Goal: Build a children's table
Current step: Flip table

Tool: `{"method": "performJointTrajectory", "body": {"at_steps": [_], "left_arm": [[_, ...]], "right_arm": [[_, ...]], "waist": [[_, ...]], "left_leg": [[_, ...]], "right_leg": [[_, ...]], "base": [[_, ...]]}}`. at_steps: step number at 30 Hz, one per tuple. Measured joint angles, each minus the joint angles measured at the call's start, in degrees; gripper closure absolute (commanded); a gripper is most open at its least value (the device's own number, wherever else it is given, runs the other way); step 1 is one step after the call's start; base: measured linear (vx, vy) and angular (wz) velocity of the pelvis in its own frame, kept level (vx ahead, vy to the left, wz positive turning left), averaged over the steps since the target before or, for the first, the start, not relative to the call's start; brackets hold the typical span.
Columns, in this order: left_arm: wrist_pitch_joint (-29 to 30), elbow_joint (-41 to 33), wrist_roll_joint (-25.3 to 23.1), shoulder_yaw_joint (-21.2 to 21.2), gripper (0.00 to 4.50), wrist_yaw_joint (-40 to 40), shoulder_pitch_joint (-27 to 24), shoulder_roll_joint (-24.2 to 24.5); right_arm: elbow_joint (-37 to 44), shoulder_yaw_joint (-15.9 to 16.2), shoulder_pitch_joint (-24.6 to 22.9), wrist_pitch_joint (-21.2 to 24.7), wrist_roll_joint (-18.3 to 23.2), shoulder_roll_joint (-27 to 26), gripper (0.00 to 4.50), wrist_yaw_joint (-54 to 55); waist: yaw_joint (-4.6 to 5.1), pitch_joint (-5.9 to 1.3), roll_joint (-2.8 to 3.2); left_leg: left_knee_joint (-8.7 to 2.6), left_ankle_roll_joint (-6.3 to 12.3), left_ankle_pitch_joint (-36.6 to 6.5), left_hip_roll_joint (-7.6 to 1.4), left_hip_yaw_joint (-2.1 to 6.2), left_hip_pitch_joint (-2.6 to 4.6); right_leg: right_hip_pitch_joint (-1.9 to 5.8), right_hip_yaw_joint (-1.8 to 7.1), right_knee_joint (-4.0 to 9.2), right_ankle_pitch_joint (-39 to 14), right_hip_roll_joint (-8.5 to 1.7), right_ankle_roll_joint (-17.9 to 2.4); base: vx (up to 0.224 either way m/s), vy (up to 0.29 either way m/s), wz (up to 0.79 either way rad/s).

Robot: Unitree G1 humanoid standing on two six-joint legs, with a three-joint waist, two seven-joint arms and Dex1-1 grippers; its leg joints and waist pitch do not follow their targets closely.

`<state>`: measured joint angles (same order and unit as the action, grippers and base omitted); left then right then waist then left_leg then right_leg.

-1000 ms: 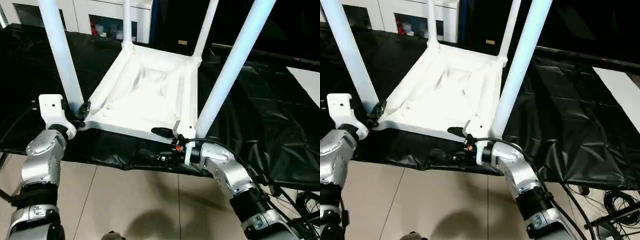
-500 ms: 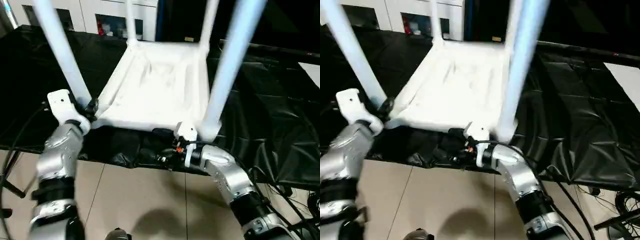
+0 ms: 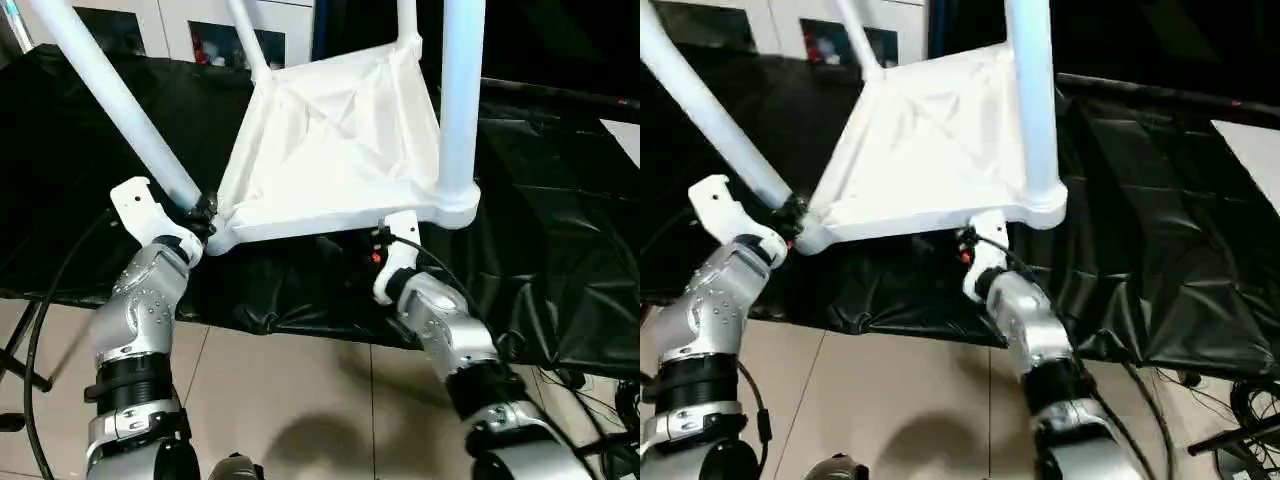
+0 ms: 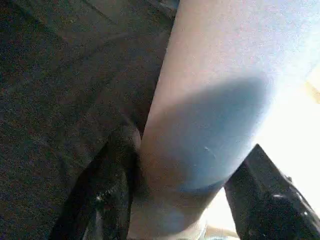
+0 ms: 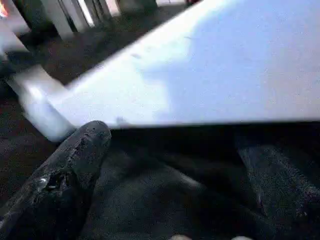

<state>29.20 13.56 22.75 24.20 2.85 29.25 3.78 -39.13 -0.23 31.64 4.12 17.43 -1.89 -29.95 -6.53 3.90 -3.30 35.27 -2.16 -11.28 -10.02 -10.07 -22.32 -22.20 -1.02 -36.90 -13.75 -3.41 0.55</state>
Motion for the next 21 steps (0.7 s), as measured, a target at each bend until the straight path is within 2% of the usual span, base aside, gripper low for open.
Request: {"method": "performJointTrajectory", "body": {"at_steps": [4, 11, 14, 17, 21], "left_arm": [[1.2, -1.1, 0.0, -0.4, 2.21, -0.6, -0.1, -0.7], [2.3, -3.2, 0.0, -0.9, 2.21, -1.3, -0.7, -2.0], [3.1, -4.9, -0.1, -3.0, 2.21, -1.5, -1.8, -2.2], [3.9, -6.4, -0.3, -4.5, 2.21, -1.9, -2.6, -2.7], [4.7, -8.9, -1.5, -6.0, 2.21, -2.0, -4.0, -3.7]], "right_arm": [[-3.9, -3.4, 3.3, -0.7, 4.4, -3.0, 0.00, -2.7], [-11.1, -9.2, 8.6, -1.8, 7.4, -5.0, 0.00, 0.0], [-15.7, -13.3, 12.4, -2.4, 9.9, -5.0, 0.00, 5.5], [-18.3, -16.8, 14.0, -2.4, 13.5, -5.2, 0.00, 6.3], [-21.7, -20.7, 16.0, -2.3, 16.3, -5.4, 0.00, 5.9]], "waist": [[0.07, 0.06, -0.12], [-0.09, 0.09, -0.35], [-0.17, 0.07, -0.38], [-0.05, 0.07, -0.37], [0.13, 0.07, -0.38]], "left_leg": [[0.00, -0.03, 0.1, -0.01, -0.01, 0.00], [0.02, 0.09, 0.2, 0.00, -0.04, -0.18], [0.03, 0.08, 0.2, 0.00, -0.05, -0.21], [0.03, 0.08, 0.2, -0.01, -0.10, -0.24], [0.03, 0.08, 0.2, -0.01, -0.12, -0.31]], "right_leg": [[-0.03, 0.01, -0.07, 0.0, 0.00, 0.0], [-0.18, -0.01, -0.11, 0.0, -0.02, 0.0], [-0.23, -0.01, -0.14, 0.0, -0.02, 0.0], [-0.30, 0.01, -0.18, 0.0, -0.03, 0.0], [-0.40, 0.02, -0.20, 0.0, -0.03, 0.0]], "base": [[0.000, 0.000, 0.00], [0.000, 0.000, 0.00], [0.000, 0.000, 0.00], [0.000, 0.000, 0.00], [0.000, 0.000, 0.00]]}}
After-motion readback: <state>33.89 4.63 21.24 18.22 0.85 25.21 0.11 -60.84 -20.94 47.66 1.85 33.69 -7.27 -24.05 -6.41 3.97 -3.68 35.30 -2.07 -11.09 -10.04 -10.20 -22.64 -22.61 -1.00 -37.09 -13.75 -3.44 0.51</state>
